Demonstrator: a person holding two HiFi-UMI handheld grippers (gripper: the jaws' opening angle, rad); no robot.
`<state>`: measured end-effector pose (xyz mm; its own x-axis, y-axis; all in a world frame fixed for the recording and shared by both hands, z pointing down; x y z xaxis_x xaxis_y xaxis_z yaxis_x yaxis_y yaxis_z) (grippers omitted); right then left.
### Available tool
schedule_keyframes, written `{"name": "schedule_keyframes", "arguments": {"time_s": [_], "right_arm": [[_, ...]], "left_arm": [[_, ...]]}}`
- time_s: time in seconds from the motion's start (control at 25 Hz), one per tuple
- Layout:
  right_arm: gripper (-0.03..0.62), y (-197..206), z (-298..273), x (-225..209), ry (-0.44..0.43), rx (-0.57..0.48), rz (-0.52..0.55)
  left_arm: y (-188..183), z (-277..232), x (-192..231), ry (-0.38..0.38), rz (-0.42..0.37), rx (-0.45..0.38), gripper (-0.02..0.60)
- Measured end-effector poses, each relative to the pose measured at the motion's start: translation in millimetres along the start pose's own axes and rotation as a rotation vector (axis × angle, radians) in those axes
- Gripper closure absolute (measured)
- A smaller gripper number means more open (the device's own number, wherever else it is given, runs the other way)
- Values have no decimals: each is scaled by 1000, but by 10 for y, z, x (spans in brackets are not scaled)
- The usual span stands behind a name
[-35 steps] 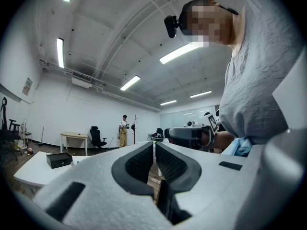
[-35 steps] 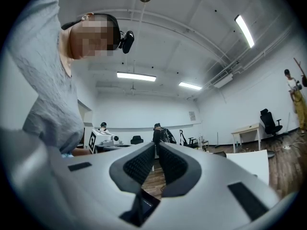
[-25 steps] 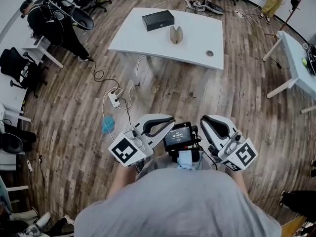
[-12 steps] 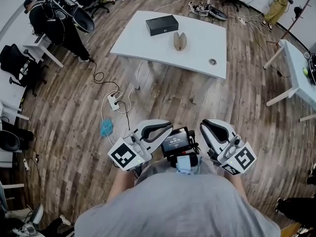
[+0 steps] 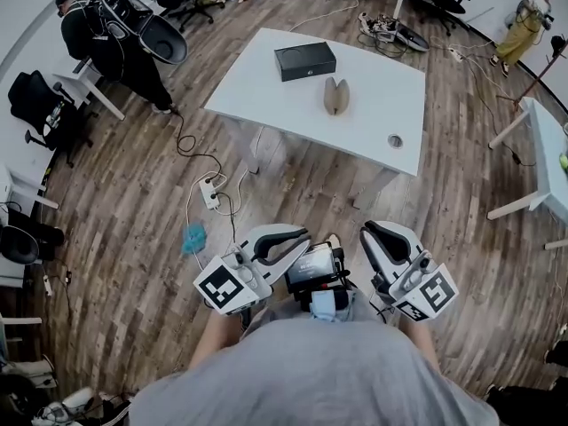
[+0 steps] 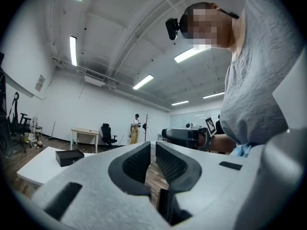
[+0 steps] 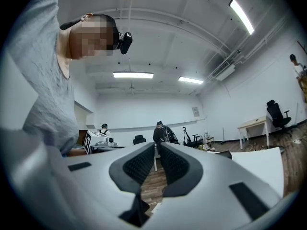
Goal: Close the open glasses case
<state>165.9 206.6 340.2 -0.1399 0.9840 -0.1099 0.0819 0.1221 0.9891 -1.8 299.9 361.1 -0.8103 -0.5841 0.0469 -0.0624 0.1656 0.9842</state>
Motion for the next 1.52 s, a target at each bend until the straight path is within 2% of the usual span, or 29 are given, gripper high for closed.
{"name": "schedule_keyframes", "arguments": {"time_s": [0.16, 0.48, 0.8, 1.12, 1.52], "right_arm": [[558, -122, -204, -528, -10, -16, 11], [557, -367, -402, -1460, 13, -53, 8], [556, -407, -387, -2294, 38, -62, 1], [556, -372, -636, -2535, 34, -27, -27], [556, -329, -1312, -2798, 155, 0, -59]], "left_arm": [[-178, -380, 394, 2, 18, 29, 555], [-731, -1272, 1059, 77, -60, 38, 555], [-844, -2024, 1478, 113, -60, 65, 554], [-832, -2181, 1840, 127, -54, 68, 554], [-678, -2132, 2798, 195, -49, 84, 554]]}}
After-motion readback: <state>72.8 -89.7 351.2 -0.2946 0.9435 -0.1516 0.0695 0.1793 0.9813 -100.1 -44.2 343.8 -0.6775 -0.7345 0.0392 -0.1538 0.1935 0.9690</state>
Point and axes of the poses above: the fingertips, and each gripper's own axes: z backward along the fingers, x to its left, y out of its underside, the point moved 6 cm from there along z, backward along the fingers, and after that the axes turned 12 degrees about x, right-handed, at the moved point
